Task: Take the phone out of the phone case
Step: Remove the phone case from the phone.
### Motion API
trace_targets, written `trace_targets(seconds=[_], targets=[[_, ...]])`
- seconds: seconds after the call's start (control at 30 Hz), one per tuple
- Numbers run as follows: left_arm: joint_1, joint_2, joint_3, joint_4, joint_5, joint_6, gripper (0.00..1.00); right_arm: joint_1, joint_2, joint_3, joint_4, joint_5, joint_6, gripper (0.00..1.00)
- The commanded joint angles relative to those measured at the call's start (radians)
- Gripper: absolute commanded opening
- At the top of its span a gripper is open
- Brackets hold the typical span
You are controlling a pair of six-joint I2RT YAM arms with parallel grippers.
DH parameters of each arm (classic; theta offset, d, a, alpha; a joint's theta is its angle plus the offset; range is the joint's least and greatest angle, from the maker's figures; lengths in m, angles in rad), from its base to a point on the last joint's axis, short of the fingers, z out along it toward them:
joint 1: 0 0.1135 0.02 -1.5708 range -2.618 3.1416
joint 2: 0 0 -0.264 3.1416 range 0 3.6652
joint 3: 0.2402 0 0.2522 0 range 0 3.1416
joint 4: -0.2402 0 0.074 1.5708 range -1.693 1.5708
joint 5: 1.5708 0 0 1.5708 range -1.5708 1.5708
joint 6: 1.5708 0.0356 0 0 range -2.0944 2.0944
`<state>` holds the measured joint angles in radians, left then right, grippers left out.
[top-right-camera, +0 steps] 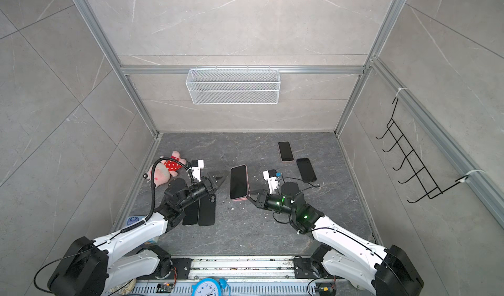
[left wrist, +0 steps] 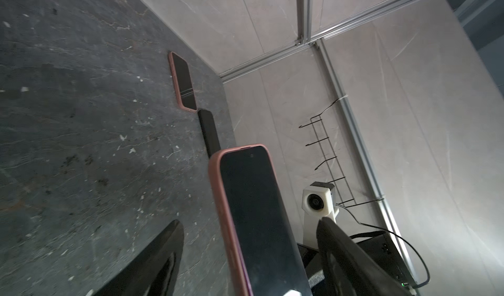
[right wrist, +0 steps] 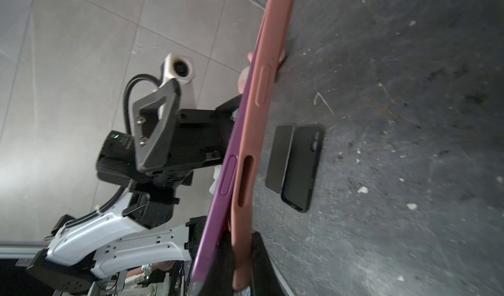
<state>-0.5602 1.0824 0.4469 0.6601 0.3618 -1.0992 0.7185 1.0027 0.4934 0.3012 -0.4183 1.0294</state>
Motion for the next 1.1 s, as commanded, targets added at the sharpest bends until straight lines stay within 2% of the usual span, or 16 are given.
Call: trace_targets(seconds=[0.0, 0.13, 0.23, 0.4, 0.5, 0.7, 1.07], targets=[[-0.039, -0.099, 0.037, -0.205, -0.056, 0.190, 0.80, 0.001, 0.010, -0.021, -0.002, 0.045, 0.018, 0.00], [-0.164, -0.159, 0.120, -0.480, -0.154, 0.405, 0.81, 0.001, 0.045, -0.041, 0.011, 0.042, 0.031, 0.00], [-0.285, -0.142, 0.193, -0.647, -0.229, 0.536, 0.81, 0.000, 0.068, -0.048, 0.018, 0.044, 0.032, 0.00], [-0.486, -0.015, 0.324, -0.846, -0.428, 0.700, 0.79, 0.001, 0.100, -0.051, 0.027, 0.041, 0.062, 0.00], [-0.574, 0.082, 0.403, -0.933, -0.541, 0.764, 0.77, 0.001, 0.105, -0.053, 0.032, 0.036, 0.066, 0.00], [-0.625, 0.225, 0.502, -0.998, -0.672, 0.822, 0.71, 0.001, 0.101, -0.060, 0.038, 0.029, 0.072, 0.00], [-0.629, 0.291, 0.523, -1.006, -0.786, 0.853, 0.62, 0.002, 0.104, -0.090, 0.090, 0.012, 0.091, 0.00]])
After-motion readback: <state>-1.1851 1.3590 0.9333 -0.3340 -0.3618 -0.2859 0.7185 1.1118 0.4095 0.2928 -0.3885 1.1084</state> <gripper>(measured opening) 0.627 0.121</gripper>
